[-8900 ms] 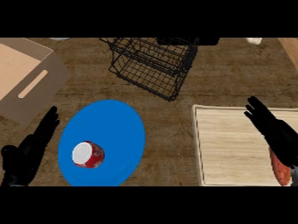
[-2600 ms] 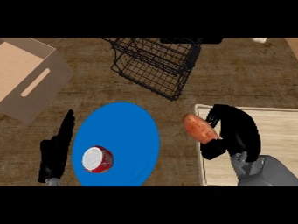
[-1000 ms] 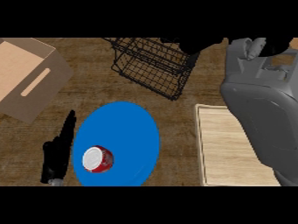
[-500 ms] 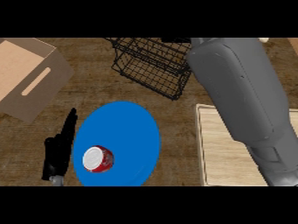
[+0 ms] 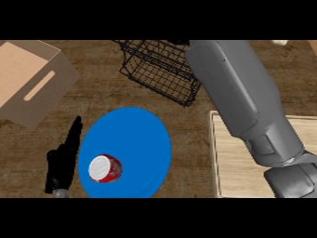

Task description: Pick the sweet potato from the tray and place it in the tiered basket

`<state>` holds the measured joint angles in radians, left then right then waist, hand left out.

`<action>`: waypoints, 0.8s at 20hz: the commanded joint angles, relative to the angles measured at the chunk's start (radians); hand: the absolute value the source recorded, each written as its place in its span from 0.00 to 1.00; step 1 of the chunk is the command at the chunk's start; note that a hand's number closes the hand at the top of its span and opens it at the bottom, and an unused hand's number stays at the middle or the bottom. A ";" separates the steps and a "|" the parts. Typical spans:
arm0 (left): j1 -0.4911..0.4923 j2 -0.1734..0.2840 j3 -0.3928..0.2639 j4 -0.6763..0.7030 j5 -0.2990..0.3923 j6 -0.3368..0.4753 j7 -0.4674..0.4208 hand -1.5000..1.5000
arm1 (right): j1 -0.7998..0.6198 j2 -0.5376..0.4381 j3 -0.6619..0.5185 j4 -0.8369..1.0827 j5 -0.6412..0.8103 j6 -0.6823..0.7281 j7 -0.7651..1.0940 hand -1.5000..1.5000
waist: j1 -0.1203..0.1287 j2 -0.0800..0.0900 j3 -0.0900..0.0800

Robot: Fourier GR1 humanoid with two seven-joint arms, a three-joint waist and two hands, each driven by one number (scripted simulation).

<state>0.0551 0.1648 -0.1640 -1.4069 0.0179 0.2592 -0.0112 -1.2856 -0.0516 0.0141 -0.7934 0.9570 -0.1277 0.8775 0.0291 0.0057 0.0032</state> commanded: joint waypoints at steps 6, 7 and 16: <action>-0.011 0.003 0.003 0.041 0.004 -0.033 0.019 0.50 | 0.011 0.051 -0.136 0.106 -0.220 -0.270 -0.112 0.00 | 0.017 0.007 -0.004; 0.000 -0.004 0.004 0.020 0.003 -0.019 0.016 0.50 | 0.042 0.051 -0.144 0.113 -0.249 -0.320 -0.167 0.00 | 0.020 0.007 -0.003; 0.007 -0.019 -0.015 -0.001 -0.030 0.003 0.051 0.50 | 0.058 0.051 -0.238 0.111 -0.410 -0.552 -0.449 0.00 | 0.007 0.005 -0.003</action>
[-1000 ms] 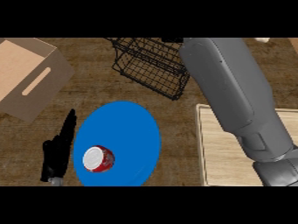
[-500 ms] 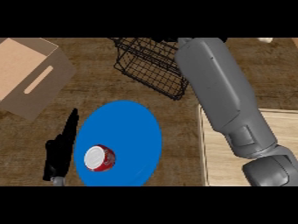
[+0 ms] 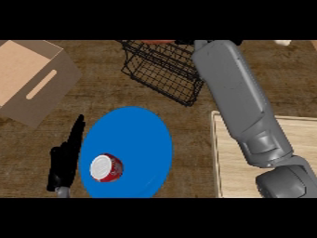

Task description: Pick the sweet potato from the tray and place it in the tiered basket

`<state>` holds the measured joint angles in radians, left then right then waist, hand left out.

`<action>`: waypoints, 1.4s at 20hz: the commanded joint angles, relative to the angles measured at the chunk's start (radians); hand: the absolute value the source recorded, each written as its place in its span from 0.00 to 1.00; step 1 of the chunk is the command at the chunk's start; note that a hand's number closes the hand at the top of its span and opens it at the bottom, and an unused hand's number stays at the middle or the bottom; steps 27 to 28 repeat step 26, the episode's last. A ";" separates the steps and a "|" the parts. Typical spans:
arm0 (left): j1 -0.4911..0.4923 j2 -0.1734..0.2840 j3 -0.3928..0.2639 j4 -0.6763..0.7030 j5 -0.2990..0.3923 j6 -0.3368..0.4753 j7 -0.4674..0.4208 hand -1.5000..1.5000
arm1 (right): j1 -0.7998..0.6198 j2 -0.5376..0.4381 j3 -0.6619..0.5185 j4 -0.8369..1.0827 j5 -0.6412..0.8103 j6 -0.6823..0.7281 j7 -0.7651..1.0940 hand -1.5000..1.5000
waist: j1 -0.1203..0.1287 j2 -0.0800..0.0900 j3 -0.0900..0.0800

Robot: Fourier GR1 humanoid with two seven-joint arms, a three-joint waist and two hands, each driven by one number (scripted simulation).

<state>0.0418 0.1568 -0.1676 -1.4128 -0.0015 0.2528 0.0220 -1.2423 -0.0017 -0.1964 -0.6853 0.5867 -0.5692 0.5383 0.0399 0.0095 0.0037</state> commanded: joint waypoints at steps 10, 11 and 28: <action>0.051 0.007 0.066 0.058 0.023 0.006 -0.039 0.50 | 0.075 -0.183 -0.031 -0.278 0.124 -0.164 0.235 0.00 | -0.085 -0.028 -0.005; 0.122 -0.008 0.036 -0.022 0.019 0.021 -0.016 0.50 | 0.172 -0.189 -0.028 -0.358 0.104 -0.136 0.213 0.00 | -0.088 -0.034 -0.003; 0.130 0.003 0.058 -0.029 0.012 0.027 -0.011 0.50 | 0.821 -0.468 -0.248 -1.239 -0.321 0.376 0.354 0.00 | -0.122 -0.031 -0.003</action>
